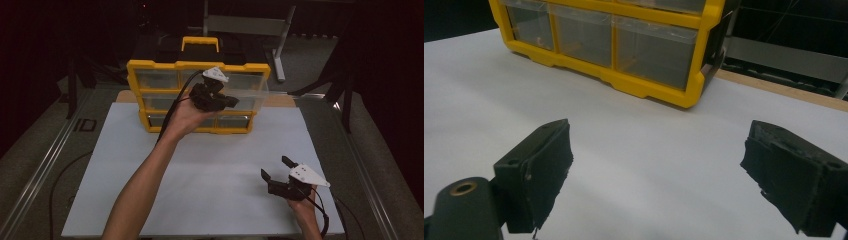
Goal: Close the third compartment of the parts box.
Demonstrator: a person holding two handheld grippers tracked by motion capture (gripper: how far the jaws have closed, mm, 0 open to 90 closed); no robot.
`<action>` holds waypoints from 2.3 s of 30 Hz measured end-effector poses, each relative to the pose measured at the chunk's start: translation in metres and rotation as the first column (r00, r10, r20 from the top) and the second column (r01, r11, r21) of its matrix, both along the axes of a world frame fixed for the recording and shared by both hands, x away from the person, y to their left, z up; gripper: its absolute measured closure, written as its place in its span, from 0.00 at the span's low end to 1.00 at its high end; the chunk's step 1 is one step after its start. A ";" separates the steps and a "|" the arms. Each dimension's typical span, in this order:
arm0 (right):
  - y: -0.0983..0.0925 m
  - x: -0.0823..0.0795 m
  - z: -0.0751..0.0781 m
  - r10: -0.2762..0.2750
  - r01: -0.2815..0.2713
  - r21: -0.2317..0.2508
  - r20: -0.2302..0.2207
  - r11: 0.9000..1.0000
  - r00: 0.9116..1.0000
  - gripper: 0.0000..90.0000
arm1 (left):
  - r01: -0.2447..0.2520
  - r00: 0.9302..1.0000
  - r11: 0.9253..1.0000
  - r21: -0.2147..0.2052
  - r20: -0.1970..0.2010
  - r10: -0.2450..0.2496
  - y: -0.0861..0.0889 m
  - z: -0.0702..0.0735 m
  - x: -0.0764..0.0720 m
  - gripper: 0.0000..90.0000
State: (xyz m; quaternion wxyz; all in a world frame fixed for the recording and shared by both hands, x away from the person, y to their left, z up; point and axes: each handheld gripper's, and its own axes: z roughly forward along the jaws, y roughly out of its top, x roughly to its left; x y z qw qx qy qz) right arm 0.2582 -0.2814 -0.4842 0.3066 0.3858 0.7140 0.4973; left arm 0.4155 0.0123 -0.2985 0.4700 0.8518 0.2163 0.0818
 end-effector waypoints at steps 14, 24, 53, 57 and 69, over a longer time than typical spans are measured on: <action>0.000 0.000 0.000 0.001 -0.001 -0.001 -0.001 1.000 1.000 0.13 | -0.029 1.000 1.000 -0.006 -0.003 0.029 -0.003 -0.002 0.008 1.00; 0.001 0.000 0.000 0.003 -0.003 0.001 -0.004 1.000 1.000 0.13 | -0.047 0.999 0.999 -0.011 -0.007 0.047 -0.004 -0.002 0.013 1.00; -0.001 0.000 0.000 0.001 -0.001 0.003 -0.001 1.000 1.000 0.13 | -0.106 0.994 0.994 -0.023 0.002 0.106 -0.008 -0.005 0.026 1.00; -0.001 0.000 0.000 0.003 -0.003 0.002 0.000 1.000 1.000 0.13 | -0.115 0.993 0.993 -0.023 0.002 0.115 -0.009 -0.005 0.028 1.00; -0.001 0.000 0.000 -0.001 0.001 0.003 -0.002 1.000 1.000 0.13 | -0.141 0.990 0.990 -0.018 0.013 0.141 -0.012 -0.005 0.032 1.00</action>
